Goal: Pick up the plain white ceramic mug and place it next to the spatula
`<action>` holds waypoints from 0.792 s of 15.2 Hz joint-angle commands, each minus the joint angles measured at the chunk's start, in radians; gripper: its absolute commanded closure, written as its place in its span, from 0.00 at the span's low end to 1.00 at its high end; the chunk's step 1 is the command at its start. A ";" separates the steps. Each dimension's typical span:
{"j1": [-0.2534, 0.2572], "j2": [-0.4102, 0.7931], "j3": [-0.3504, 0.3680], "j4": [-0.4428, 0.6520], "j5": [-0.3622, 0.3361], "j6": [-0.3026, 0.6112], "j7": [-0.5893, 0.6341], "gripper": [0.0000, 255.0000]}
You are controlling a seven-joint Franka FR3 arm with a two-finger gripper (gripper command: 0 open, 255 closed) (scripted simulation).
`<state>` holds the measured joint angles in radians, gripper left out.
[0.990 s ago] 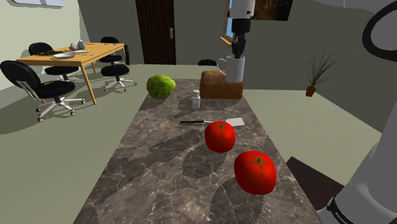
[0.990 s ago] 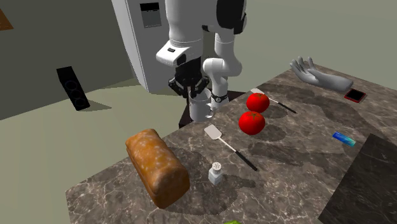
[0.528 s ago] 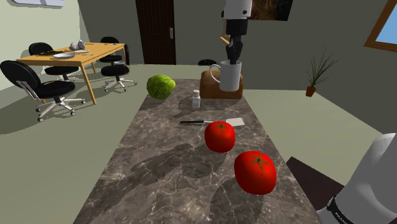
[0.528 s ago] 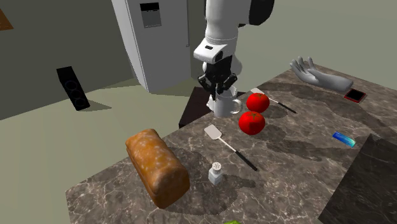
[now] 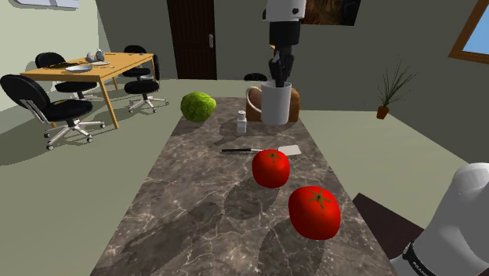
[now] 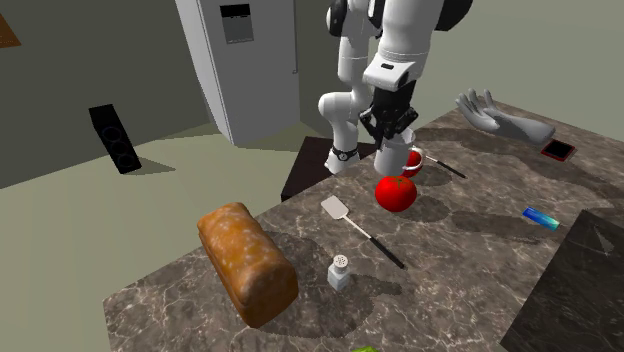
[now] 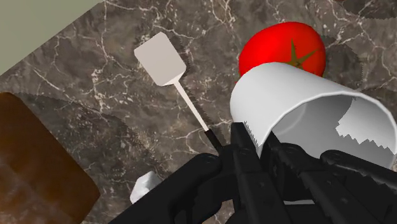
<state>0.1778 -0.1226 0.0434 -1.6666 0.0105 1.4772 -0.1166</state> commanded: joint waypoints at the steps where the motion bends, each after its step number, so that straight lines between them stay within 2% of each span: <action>1: 0.020 -0.017 0.026 -0.028 0.007 0.011 0.047 1.00; 12: 0.133 -0.044 0.181 -0.051 0.051 0.016 0.314 1.00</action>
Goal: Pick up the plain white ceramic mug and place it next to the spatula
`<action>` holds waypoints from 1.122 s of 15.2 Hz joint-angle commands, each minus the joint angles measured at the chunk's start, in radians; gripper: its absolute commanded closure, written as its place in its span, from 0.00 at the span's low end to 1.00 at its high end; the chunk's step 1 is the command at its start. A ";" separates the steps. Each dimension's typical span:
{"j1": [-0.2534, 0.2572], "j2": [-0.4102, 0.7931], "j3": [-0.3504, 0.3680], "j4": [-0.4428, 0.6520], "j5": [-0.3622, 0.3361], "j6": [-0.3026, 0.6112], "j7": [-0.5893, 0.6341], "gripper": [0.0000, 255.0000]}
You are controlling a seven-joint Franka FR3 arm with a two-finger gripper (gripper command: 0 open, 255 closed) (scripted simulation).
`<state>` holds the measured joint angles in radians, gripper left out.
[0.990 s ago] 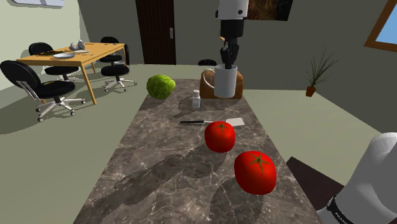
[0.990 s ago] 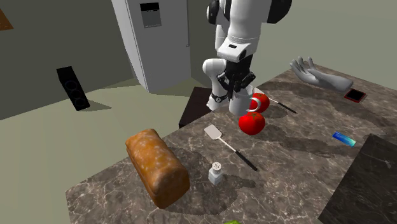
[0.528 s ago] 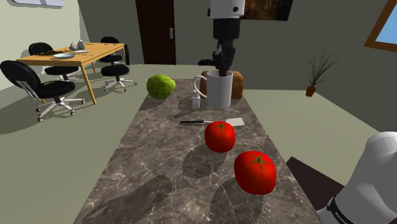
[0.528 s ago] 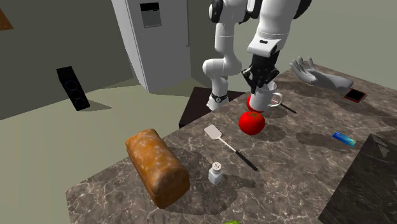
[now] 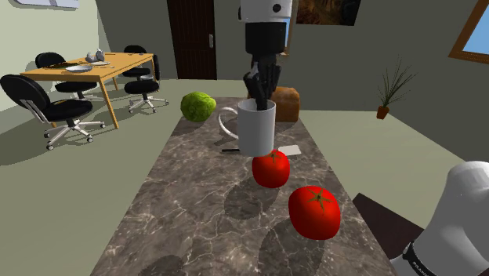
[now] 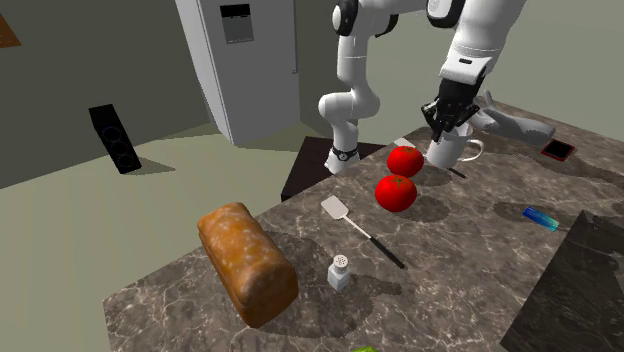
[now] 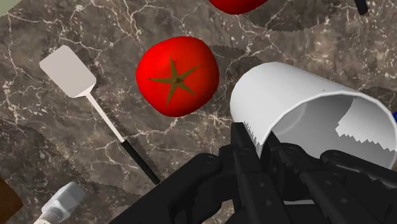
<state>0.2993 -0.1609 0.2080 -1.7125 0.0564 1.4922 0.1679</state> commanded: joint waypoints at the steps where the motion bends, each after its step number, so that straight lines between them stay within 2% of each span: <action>1: 0.022 -0.001 0.031 0.000 0.008 0.002 0.055 1.00; 9: 0.107 0.073 0.152 0.082 0.013 0.001 0.263 1.00; 17: 0.214 0.228 0.268 0.253 -0.037 -0.017 0.486 1.00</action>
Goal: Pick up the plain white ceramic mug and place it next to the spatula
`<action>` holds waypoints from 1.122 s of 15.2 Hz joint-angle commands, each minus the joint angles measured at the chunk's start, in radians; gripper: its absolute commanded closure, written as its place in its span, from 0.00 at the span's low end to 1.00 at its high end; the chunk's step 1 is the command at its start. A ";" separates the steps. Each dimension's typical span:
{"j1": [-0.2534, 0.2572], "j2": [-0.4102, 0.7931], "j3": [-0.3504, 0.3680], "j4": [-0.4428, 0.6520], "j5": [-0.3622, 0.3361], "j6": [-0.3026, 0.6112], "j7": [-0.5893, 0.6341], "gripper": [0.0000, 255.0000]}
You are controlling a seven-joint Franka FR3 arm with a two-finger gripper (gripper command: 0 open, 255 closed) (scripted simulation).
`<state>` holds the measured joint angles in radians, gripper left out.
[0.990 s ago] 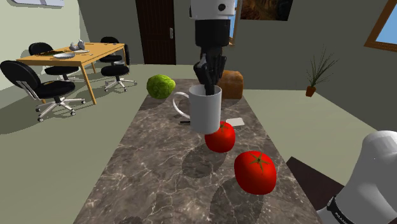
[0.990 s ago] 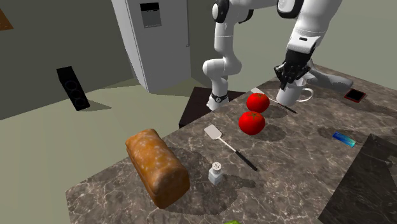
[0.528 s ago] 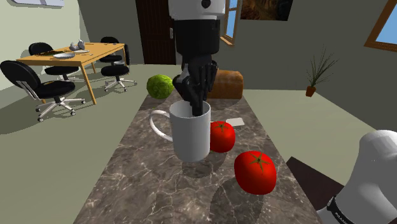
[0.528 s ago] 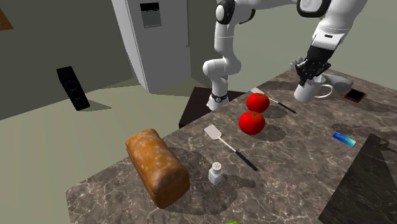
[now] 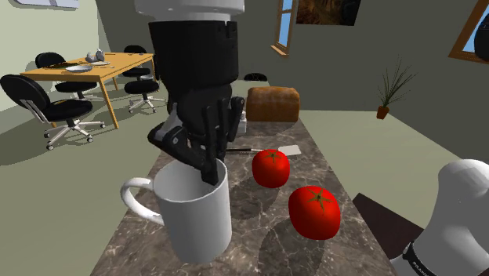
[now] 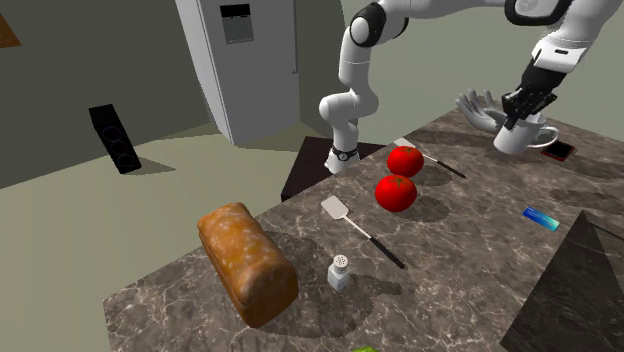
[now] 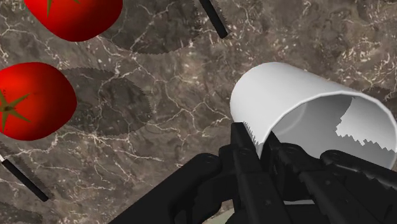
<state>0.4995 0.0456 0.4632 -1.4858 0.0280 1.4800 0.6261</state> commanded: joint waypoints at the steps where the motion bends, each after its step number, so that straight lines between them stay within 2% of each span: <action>1: 0.031 0.048 0.026 0.055 -0.021 -0.010 0.057 1.00; 2: 0.053 0.080 0.040 0.092 -0.036 -0.018 0.090 1.00; 17: 0.037 0.028 0.031 -0.172 -0.011 0.200 0.066 1.00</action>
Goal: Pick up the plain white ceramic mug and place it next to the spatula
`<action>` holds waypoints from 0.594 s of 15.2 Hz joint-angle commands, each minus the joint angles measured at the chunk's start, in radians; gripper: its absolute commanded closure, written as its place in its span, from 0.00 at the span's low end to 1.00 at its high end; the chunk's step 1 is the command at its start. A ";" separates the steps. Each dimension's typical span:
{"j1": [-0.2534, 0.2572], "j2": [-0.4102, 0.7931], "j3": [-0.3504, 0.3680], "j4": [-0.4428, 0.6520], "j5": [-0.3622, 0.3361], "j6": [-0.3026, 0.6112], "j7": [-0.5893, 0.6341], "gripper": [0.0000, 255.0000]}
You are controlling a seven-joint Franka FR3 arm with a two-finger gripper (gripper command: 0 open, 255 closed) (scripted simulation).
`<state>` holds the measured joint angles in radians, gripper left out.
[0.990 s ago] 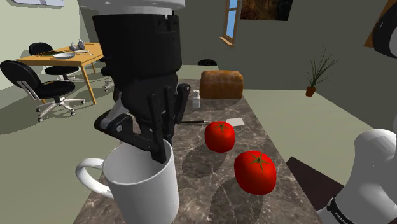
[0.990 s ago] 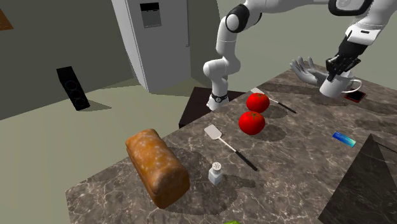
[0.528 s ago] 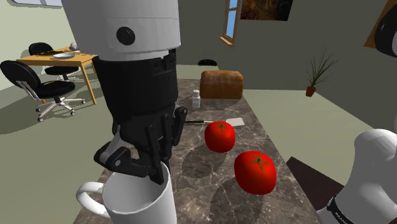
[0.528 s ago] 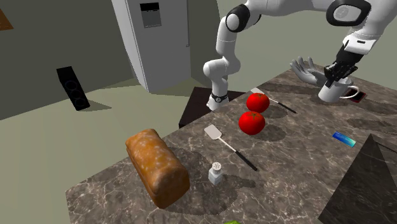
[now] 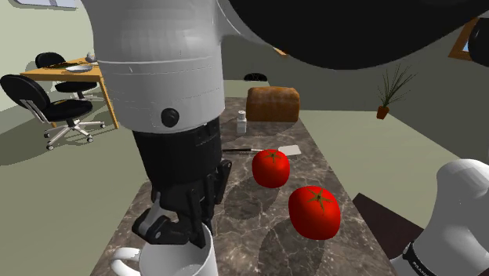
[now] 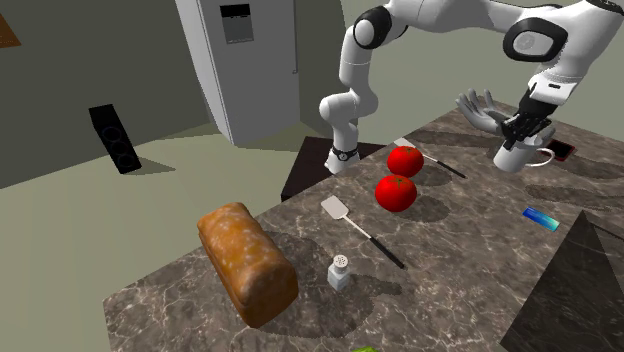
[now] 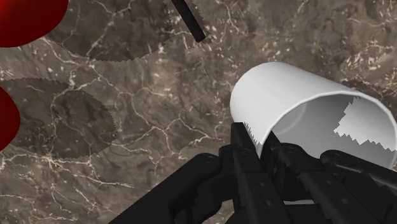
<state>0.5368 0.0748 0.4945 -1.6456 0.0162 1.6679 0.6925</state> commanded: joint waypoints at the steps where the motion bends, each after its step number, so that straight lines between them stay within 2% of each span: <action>1: -0.001 -0.002 0.000 -0.027 0.001 0.026 -0.001 1.00; 9: -0.002 -0.001 -0.001 -0.133 0.001 0.133 -0.005 1.00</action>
<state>0.5359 0.0742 0.4937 -1.7679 0.0169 1.7896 0.6886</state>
